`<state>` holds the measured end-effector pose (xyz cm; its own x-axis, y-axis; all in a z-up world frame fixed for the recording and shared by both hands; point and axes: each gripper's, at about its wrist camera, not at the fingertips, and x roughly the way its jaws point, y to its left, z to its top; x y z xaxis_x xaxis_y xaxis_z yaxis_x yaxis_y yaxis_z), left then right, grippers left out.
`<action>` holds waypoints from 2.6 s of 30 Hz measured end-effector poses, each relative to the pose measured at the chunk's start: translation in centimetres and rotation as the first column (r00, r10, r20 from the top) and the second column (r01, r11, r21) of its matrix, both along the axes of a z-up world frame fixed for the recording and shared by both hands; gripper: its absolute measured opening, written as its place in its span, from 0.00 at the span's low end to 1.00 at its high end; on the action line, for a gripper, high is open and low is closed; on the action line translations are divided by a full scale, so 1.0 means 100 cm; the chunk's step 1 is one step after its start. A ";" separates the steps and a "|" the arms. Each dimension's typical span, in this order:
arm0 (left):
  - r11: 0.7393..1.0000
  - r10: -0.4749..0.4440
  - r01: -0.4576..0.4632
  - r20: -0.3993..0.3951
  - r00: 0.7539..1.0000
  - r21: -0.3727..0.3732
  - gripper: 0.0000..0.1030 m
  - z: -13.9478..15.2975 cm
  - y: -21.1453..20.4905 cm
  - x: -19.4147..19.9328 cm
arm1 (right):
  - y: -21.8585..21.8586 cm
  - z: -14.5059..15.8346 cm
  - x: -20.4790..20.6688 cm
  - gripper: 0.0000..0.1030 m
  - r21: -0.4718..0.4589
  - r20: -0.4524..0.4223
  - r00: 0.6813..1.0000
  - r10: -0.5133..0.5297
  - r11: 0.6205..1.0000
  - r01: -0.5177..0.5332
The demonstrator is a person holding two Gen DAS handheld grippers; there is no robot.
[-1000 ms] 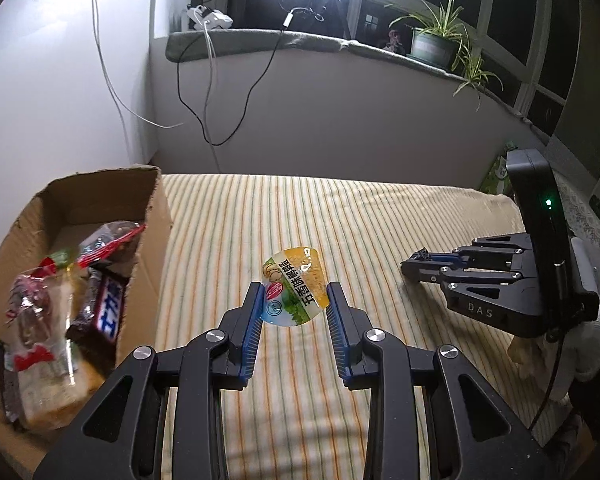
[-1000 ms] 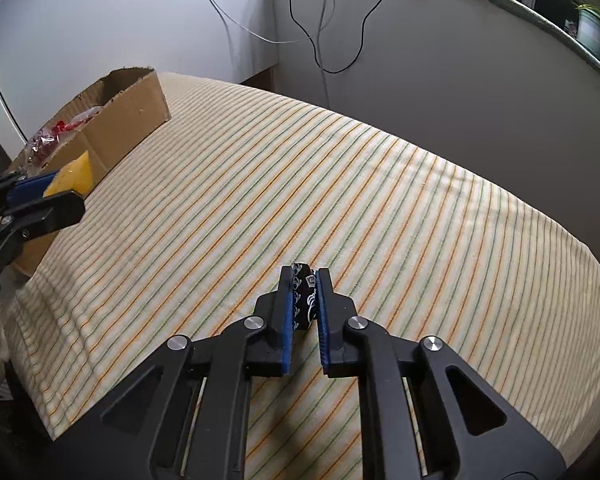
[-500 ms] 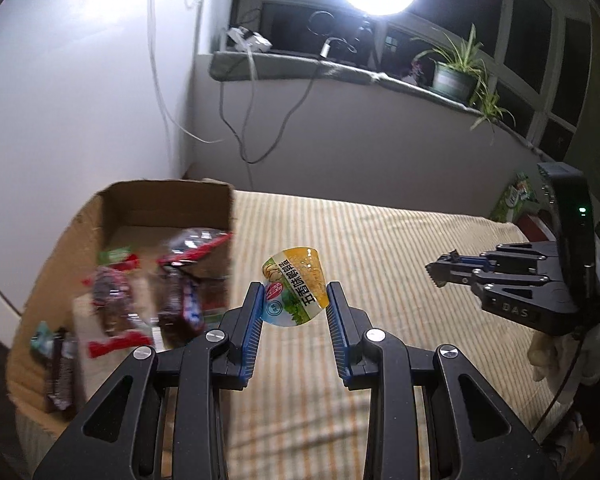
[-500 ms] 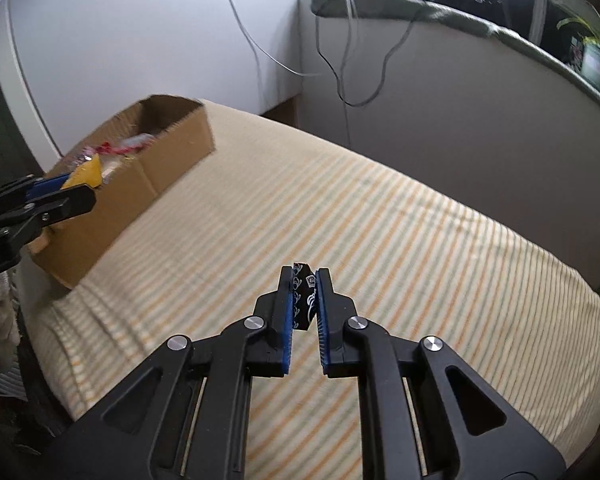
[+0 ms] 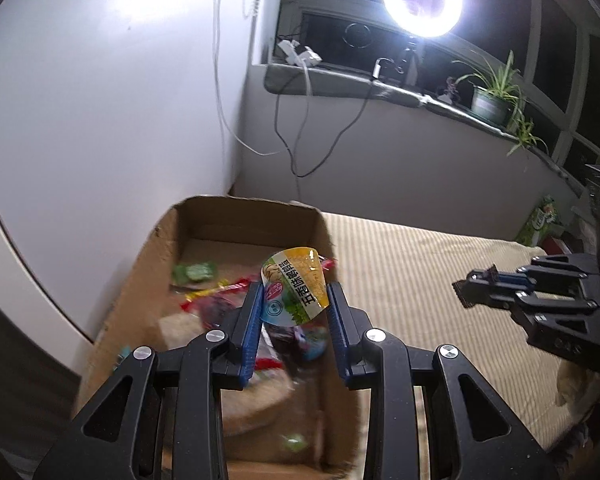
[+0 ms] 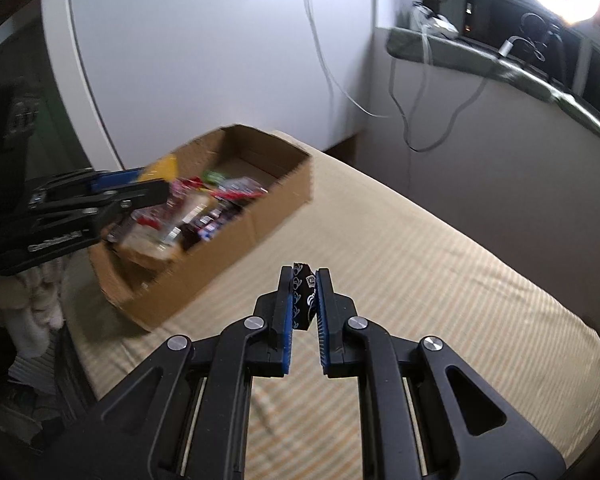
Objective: Organize snacks
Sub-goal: 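Carry the foil candy and black packet over the box with both grippers, then open both grippers to drop the candies into the box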
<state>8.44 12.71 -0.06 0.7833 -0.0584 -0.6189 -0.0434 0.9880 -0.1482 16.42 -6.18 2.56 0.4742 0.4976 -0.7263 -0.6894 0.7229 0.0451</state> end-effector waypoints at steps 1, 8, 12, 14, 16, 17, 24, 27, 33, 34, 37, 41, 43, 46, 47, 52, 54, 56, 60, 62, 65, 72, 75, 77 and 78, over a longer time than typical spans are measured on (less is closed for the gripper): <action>1.000 0.003 -0.003 -0.001 1.000 0.000 0.29 0.000 0.003 0.001 | 0.007 0.001 -0.001 0.10 0.006 0.001 1.000 0.012 1.000 -0.012; 1.000 0.023 -0.023 -0.008 1.000 -0.002 0.29 -0.001 0.023 0.011 | 0.054 0.006 -0.008 0.10 0.030 -0.005 0.996 0.089 0.996 -0.089; 0.999 0.037 -0.037 -0.017 0.999 -0.015 0.29 -0.006 0.033 0.016 | 0.077 0.001 -0.014 0.10 0.032 -0.019 0.991 0.132 0.991 -0.131; 0.999 0.039 -0.040 -0.024 0.999 -0.019 0.29 -0.009 0.037 0.019 | 0.086 -0.002 -0.016 0.10 0.031 -0.026 0.988 0.151 0.988 -0.150; 0.999 0.044 -0.044 -0.028 0.999 -0.019 0.29 -0.010 0.040 0.021 | 0.093 -0.005 -0.019 0.10 0.033 -0.034 0.985 0.166 0.986 -0.165; 0.999 0.044 -0.045 -0.030 0.999 -0.019 0.29 -0.010 0.042 0.023 | 0.097 -0.007 -0.020 0.10 0.034 -0.040 0.984 0.175 0.984 -0.174; 0.999 0.046 -0.047 -0.034 0.998 -0.017 0.29 -0.009 0.046 0.033 | 0.115 -0.015 -0.025 0.10 0.042 -0.065 0.973 0.220 0.975 -0.217; 0.999 0.046 -0.047 -0.038 0.998 -0.018 0.29 -0.010 0.046 0.034 | 0.119 -0.017 -0.027 0.10 0.042 -0.071 0.971 0.230 0.973 -0.227; 0.998 0.053 -0.053 -0.044 0.998 -0.017 0.32 -0.011 0.049 0.036 | 0.122 -0.021 -0.027 0.10 0.043 -0.082 0.967 0.241 0.970 -0.238; 0.998 0.054 -0.055 -0.044 0.998 -0.016 0.33 -0.011 0.049 0.036 | 0.122 -0.021 -0.025 0.10 0.043 -0.082 0.967 0.241 0.970 -0.238; 0.998 0.060 -0.061 -0.044 0.997 -0.012 0.34 -0.011 0.049 0.036 | 0.124 -0.021 -0.025 0.10 0.043 -0.079 0.966 0.247 0.969 -0.245; 0.998 0.066 -0.066 -0.041 0.997 -0.012 0.35 -0.009 0.049 0.036 | 0.127 -0.021 -0.026 0.10 0.037 -0.068 0.964 0.255 0.967 -0.253; 0.997 0.070 -0.071 -0.039 0.997 -0.011 0.38 -0.009 0.050 0.035 | 0.128 -0.019 -0.030 0.10 0.033 -0.057 0.966 0.252 0.968 -0.250; 0.997 0.072 -0.072 -0.041 0.997 -0.008 0.39 -0.009 0.052 0.035 | 0.126 -0.017 -0.033 0.12 0.030 -0.053 0.966 0.252 0.968 -0.250; 0.997 0.073 -0.074 -0.042 0.996 -0.006 0.39 -0.009 0.052 0.035 | 0.127 -0.017 -0.035 0.13 0.025 -0.049 0.967 0.249 0.968 -0.248; 0.996 0.084 -0.084 -0.032 0.996 0.001 0.51 -0.007 0.052 0.034 | 0.125 -0.017 -0.036 0.34 0.020 -0.042 0.969 0.244 0.970 -0.244; 0.997 0.081 -0.081 -0.030 0.996 0.002 0.52 -0.007 0.052 0.034 | 0.124 -0.017 -0.039 0.44 0.014 -0.026 0.970 0.241 0.970 -0.241; 0.997 0.083 -0.083 -0.028 0.996 0.001 0.57 -0.006 0.053 0.033 | 0.122 -0.016 -0.042 0.47 0.011 -0.017 0.969 0.248 0.969 -0.247; 0.996 0.092 -0.092 -0.028 0.995 0.002 0.63 -0.004 0.052 0.032 | 0.119 -0.014 -0.048 0.67 0.004 0.006 0.969 0.248 0.969 -0.248; 0.995 0.096 -0.096 -0.029 0.995 0.000 0.65 -0.003 0.052 0.031 | 0.117 -0.012 -0.050 0.71 0.009 0.016 0.969 0.248 0.969 -0.249; 0.995 0.101 -0.101 -0.027 0.995 0.000 0.67 -0.002 0.052 0.029 | 0.115 -0.010 -0.054 0.75 0.002 0.026 0.970 0.241 0.970 -0.241; 0.994 0.110 -0.110 -0.020 0.994 0.000 0.72 0.002 0.050 0.020 | 0.109 -0.004 -0.063 0.82 -0.012 0.063 0.973 0.224 0.975 -0.224; 0.993 0.118 -0.118 -0.013 0.993 -0.002 0.72 0.004 0.049 0.014 | 0.105 0.000 -0.066 0.84 -0.007 0.073 0.976 0.204 0.979 -0.204; 0.993 0.121 -0.121 -0.007 0.993 -0.002 0.72 0.005 0.049 0.010 | 0.100 0.002 -0.069 0.84 0.001 0.080 0.979 0.188 0.982 -0.188; 0.993 0.122 -0.122 -0.004 0.993 -0.001 0.72 0.006 0.049 0.008 | 0.098 0.003 -0.070 0.84 0.004 0.082 0.980 0.180 0.983 -0.181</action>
